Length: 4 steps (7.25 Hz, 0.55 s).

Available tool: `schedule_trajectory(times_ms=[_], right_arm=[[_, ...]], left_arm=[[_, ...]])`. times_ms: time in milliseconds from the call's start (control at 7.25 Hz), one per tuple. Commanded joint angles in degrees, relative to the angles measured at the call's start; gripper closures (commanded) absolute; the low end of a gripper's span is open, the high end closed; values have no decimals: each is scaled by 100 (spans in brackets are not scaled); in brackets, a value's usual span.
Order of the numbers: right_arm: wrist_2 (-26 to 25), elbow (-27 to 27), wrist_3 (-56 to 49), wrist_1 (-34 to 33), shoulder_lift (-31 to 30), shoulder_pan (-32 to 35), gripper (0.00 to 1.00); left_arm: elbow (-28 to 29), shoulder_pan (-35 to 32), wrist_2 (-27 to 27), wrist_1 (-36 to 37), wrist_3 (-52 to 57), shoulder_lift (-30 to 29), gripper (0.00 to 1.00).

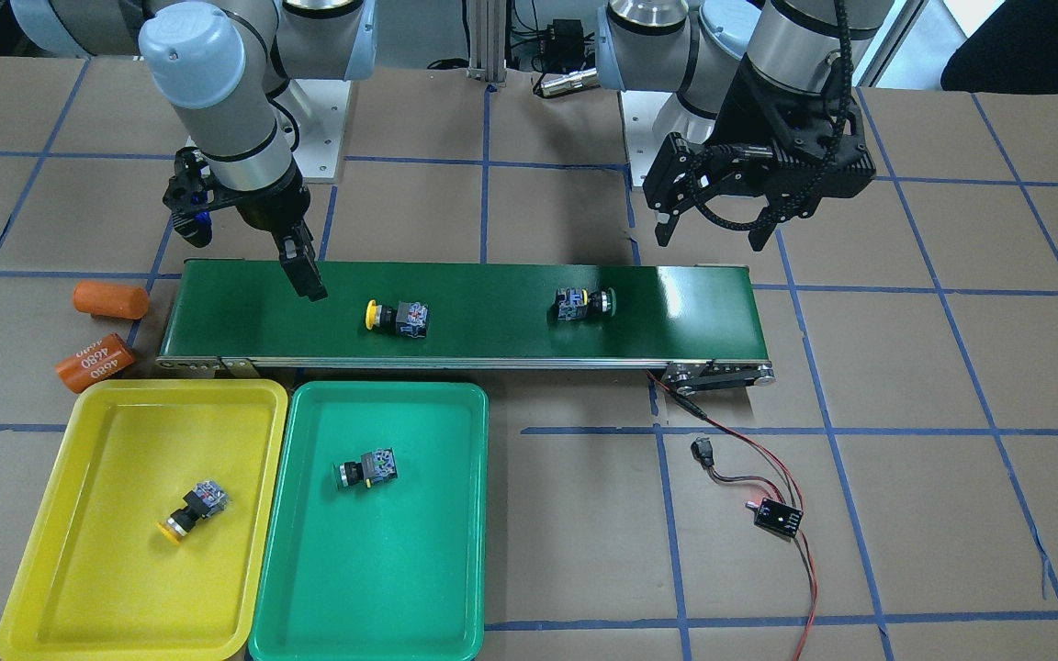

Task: Sort buttons by color to trays
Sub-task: 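Grasp the next yellow button on the belt with the right gripper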

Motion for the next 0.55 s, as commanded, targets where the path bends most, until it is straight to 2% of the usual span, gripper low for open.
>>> schedule_trajectory(times_ms=[0, 414], right_arm=[[1, -2, 237, -107, 264, 171, 0], [-8, -54, 695, -711, 686, 242, 0]], left_arm=[[3, -9, -28, 9, 0, 21, 0], [-23, 0, -20, 9, 0, 65, 0]])
